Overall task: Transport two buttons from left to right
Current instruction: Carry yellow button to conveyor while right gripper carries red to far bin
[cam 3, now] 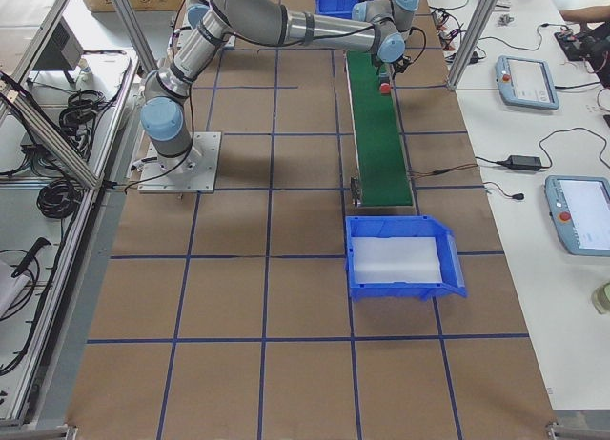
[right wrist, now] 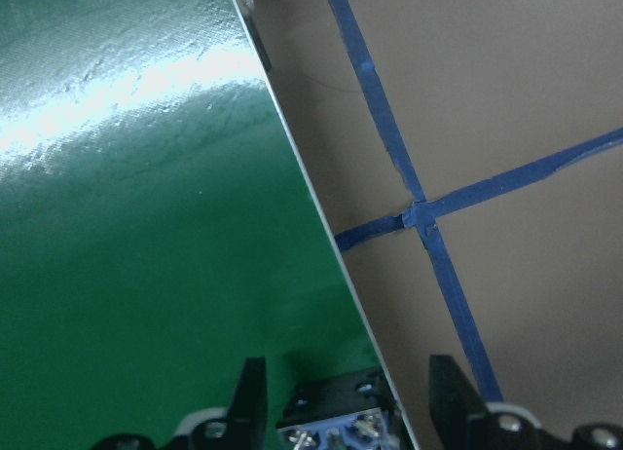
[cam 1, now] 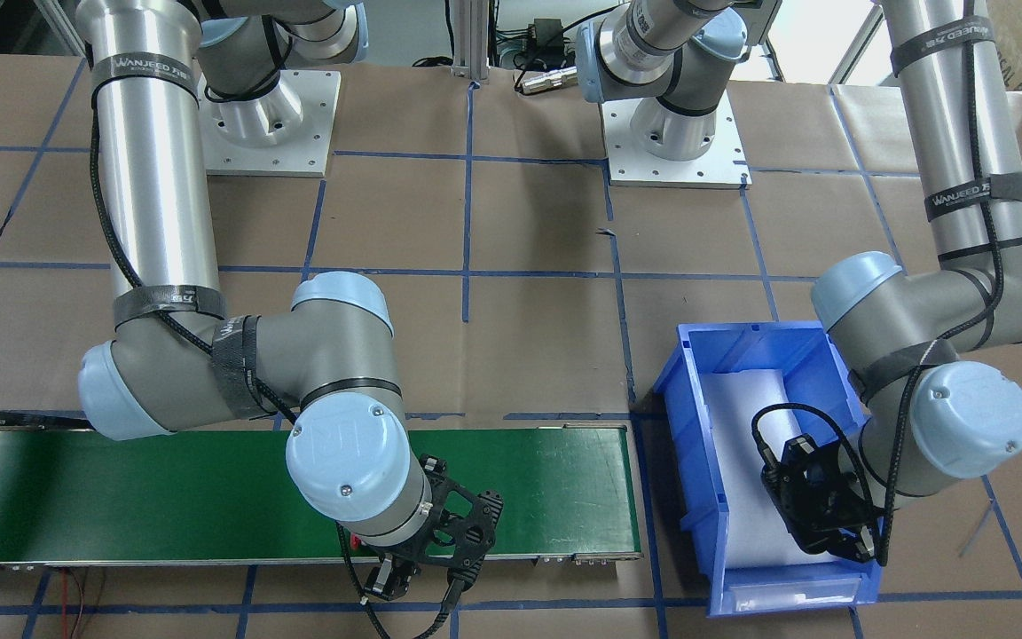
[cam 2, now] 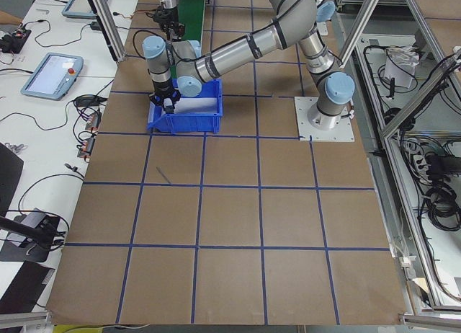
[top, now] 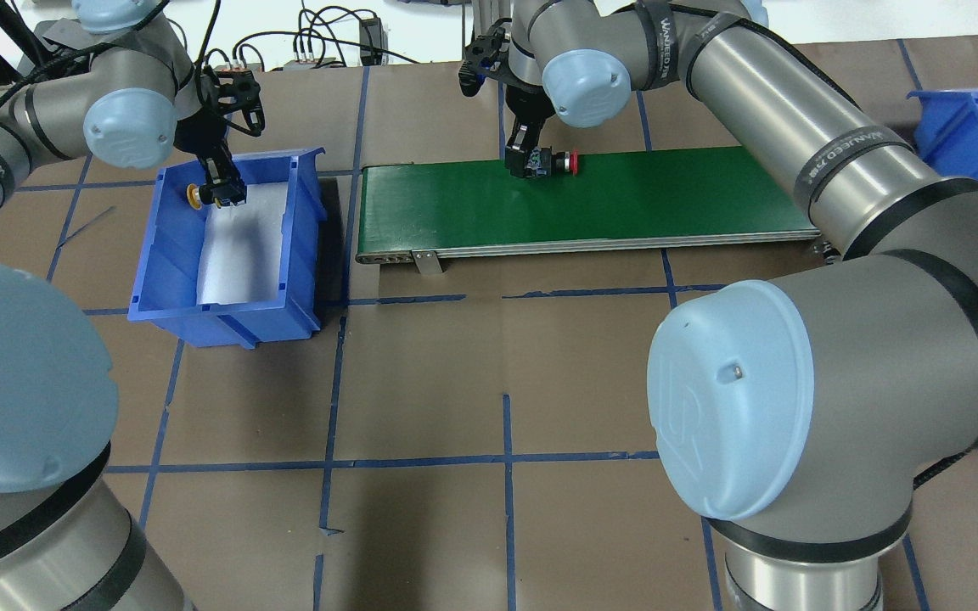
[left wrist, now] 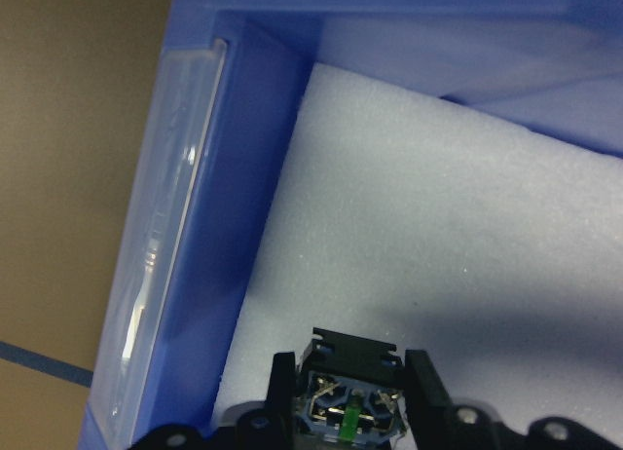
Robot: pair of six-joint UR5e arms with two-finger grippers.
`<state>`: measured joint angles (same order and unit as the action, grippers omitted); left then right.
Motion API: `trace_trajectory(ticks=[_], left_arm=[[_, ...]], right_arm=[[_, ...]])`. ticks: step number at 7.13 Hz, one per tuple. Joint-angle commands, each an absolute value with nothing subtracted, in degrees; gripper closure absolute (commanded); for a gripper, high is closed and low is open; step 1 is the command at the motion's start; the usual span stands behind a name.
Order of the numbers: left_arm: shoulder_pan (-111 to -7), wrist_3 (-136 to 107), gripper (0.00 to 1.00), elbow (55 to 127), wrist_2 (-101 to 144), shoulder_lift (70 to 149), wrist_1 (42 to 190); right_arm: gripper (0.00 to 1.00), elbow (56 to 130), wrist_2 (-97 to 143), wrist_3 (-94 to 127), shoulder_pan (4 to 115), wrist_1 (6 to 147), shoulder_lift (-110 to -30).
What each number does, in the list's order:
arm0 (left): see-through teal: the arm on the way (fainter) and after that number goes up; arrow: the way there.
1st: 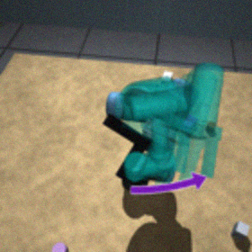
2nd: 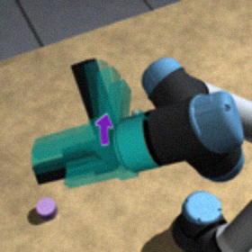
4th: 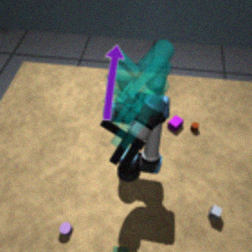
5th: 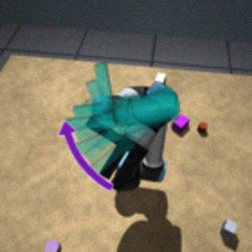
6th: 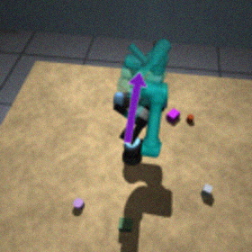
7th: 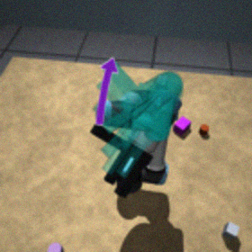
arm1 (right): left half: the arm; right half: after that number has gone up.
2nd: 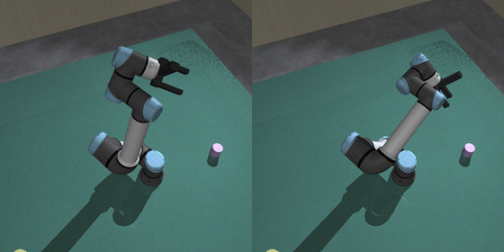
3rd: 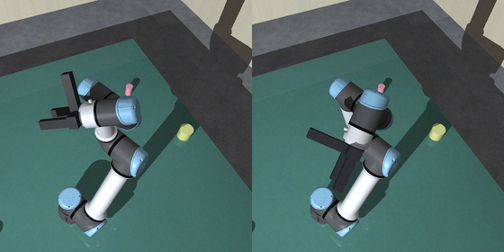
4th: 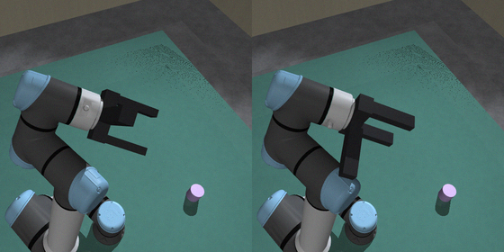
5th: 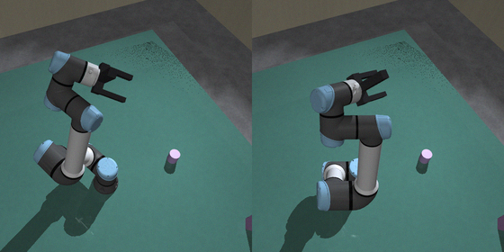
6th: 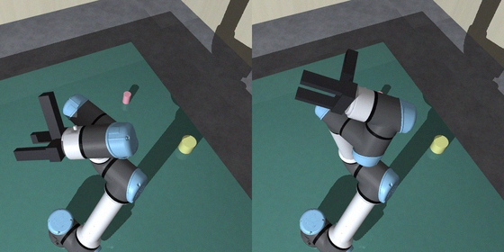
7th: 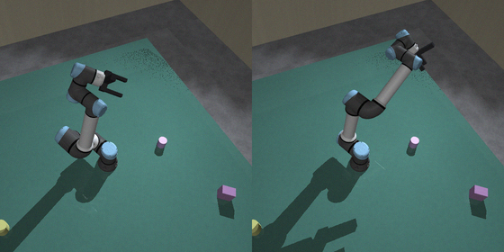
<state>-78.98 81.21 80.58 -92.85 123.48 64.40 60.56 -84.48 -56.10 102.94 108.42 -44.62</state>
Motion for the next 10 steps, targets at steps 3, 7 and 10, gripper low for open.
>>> trace_trajectory(ticks=[3,7,10], left_arm=[[-79.54,80.86,0.92,80.42,-92.99,115.07,71.61],[-88.21,64.03,0.92,78.24,-92.9,113.55,73.39],[-93.5,55.05,0.92,77.52,-92.11,117.32,70.34]], right_arm=[[0.92,59.86,-86.55,-56.87,101.7,107.49,-45.79],[0.94,59.5,-87.8,-56.16,90.49,101.01,-53.06],[0.94,59.59,-87.1,-56.34,75.46,92.39,-58.26]])
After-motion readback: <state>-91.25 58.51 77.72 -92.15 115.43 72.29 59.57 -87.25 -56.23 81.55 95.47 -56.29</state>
